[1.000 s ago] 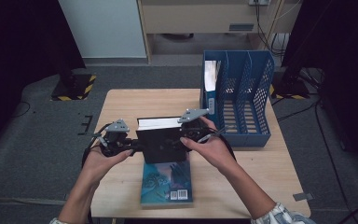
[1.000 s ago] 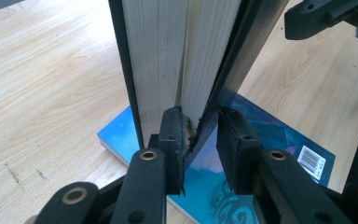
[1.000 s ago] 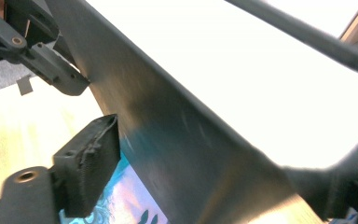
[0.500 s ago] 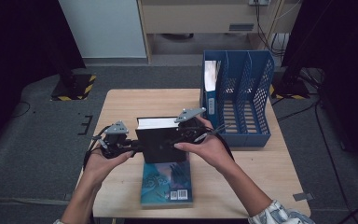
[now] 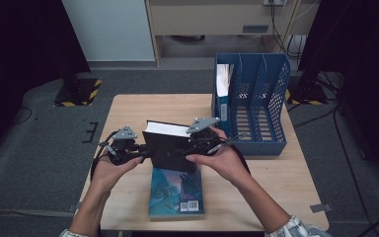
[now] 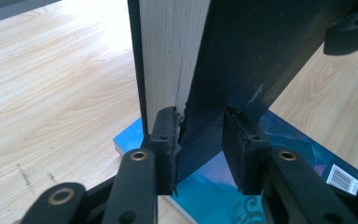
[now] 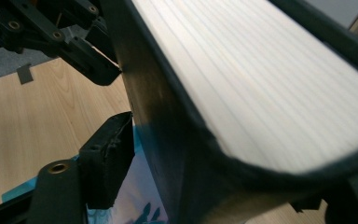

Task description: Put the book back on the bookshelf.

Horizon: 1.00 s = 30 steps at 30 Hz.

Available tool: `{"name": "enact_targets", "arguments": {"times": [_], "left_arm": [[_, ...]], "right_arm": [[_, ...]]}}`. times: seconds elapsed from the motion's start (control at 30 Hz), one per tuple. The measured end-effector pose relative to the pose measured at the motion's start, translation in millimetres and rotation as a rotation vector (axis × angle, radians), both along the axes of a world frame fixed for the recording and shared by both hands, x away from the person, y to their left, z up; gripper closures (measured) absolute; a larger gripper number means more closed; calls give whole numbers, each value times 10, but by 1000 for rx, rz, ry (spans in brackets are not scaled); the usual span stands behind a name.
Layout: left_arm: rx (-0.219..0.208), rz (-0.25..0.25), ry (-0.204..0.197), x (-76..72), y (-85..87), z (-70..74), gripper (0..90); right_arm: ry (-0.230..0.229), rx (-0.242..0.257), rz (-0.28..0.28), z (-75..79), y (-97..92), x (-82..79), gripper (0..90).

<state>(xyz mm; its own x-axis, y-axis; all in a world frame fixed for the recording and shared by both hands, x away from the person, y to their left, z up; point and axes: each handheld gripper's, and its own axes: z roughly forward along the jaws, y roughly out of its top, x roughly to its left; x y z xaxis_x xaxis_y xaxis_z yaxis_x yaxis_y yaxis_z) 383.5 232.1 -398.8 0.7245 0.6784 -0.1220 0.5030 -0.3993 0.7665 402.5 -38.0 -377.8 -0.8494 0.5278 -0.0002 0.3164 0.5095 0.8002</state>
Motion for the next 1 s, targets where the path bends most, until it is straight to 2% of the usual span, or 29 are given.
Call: {"name": "enact_targets", "arguments": {"times": [0.1, 0.17, 0.33, 0.4, 0.43, 0.47, 0.5, 0.53, 0.6, 0.7, 0.8, 0.93, 0.97, 1.0], "left_arm": [[-14, 8, -4, -6, 9, -21, 640], [-19, 15, -10, -13, 11, -36, 627], [-12, 25, -20, -81, -3, -125, 510], [-6, 56, -27, -158, 17, -234, 432], [-6, 56, -27, -158, 17, -234, 404], [1, 74, -22, -200, 43, -348, 376], [1, 74, -22, -200, 43, -348, 344], [1, 98, -4, -216, 77, -476, 318], [11, 119, 16, -210, 118, -592, 288], [69, 151, 23, -192, 186, -678, 243], [52, 193, 34, -183, 282, -743, 198], [83, 253, 46, -146, 392, -860, 149], [83, 253, 46, -146, 392, -860, 135], [90, 289, 56, -127, 449, -915, 118]], "right_arm": [[-18, -7, -18, -8, 9, 8, 313], [-11, 0, -16, -9, 7, 17, 315], [-7, -1, -7, -8, 1, 26, 323], [-7, -1, -9, -8, 3, 26, 324], [-7, -1, -9, -8, 3, 26, 324], [-5, 0, -10, -7, 3, 25, 325], [-5, 0, -10, -7, 3, 25, 325], [-3, -1, -8, -6, 3, 25, 327], [0, -1, -6, -4, 0, 28, 329], [-1, -2, -8, -3, 2, 25, 334], [2, -2, -6, -1, 4, 9, 341], [14, -5, -23, 13, 23, 2, 359], [14, -5, -23, 13, 23, 2, 359], [21, -3, -33, 19, 32, -9, 371]]}}
